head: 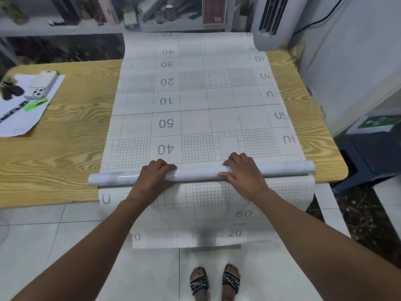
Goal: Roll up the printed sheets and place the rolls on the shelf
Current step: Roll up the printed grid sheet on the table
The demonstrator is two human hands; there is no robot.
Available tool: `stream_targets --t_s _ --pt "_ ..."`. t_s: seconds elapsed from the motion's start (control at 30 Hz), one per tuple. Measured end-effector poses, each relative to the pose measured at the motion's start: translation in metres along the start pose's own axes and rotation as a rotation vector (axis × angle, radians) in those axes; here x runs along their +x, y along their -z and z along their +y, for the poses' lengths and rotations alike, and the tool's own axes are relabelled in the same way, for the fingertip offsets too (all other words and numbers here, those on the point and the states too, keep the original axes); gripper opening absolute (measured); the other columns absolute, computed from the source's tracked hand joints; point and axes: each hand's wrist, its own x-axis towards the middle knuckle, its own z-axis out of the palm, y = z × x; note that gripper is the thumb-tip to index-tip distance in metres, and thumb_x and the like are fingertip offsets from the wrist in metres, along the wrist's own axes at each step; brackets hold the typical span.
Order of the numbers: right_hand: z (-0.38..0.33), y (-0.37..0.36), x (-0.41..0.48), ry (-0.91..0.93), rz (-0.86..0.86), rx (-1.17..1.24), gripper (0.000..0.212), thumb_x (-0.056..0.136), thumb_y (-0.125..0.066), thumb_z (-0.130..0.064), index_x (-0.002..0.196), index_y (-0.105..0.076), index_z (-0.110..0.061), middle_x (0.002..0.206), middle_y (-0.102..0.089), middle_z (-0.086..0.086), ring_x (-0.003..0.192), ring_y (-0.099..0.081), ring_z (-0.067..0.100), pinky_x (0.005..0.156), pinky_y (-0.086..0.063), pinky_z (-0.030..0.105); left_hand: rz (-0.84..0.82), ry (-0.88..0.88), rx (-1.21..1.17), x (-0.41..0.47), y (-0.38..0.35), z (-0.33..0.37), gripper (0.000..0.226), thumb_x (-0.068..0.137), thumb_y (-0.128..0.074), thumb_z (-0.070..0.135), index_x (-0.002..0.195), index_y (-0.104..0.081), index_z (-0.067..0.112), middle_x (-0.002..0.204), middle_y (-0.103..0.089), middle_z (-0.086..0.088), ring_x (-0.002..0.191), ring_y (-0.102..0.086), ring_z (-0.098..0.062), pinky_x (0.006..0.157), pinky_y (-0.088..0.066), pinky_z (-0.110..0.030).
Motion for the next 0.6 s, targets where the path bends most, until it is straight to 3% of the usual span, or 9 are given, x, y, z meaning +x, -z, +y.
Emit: stream_targets --t_s 0.23,0.37,0.43,0.6 --pt "-0.002 0.003 -0.001 -0.004 0.000 -0.015 0.042 0.097 -0.039 -0.044 0.118 -0.058 -0.014 0.113 -0.052 0.002 0.100 -0.045 0.022 0.090 -0.032 0.033 -0.004 0.044 0.009 0.001 -0.002 -0.002 0.046 0.069 -0.079 0.021 0.111 -0.061 0.013 0.093 -0.062 -0.004 0.083 -0.053 -0.027 0.070 -0.033 -0.033" --pt "-0.005 0.002 -0.005 -0.011 0.020 0.041 0.062 0.090 -0.019 -0.056 0.126 -0.050 -0.017 0.115 -0.054 0.001 0.100 -0.049 0.021 0.092 -0.034 0.035 -0.025 0.083 -0.028 -0.001 -0.003 -0.003 0.035 0.075 -0.075 0.024 0.105 -0.060 0.014 0.093 -0.061 -0.001 0.081 -0.042 -0.015 0.071 -0.029 -0.030" --pt "-0.004 0.001 -0.007 -0.006 0.031 0.061 0.063 0.088 -0.019 -0.057 0.126 -0.049 -0.016 0.115 -0.055 0.001 0.100 -0.049 0.021 0.092 -0.035 0.036 -0.043 0.089 -0.016 0.000 -0.003 -0.003 0.033 0.076 -0.073 0.026 0.104 -0.060 0.015 0.093 -0.060 0.000 0.080 -0.038 -0.013 0.071 -0.028 -0.029" --pt "-0.004 0.002 -0.013 0.019 0.045 0.075 0.060 0.088 -0.026 -0.057 0.122 -0.052 -0.014 0.113 -0.055 0.002 0.097 -0.050 0.022 0.090 -0.036 0.036 -0.003 0.034 -0.005 -0.003 -0.001 -0.003 0.034 0.073 -0.076 0.022 0.103 -0.064 0.009 0.098 -0.058 -0.008 0.086 -0.048 -0.024 0.075 -0.032 -0.033"
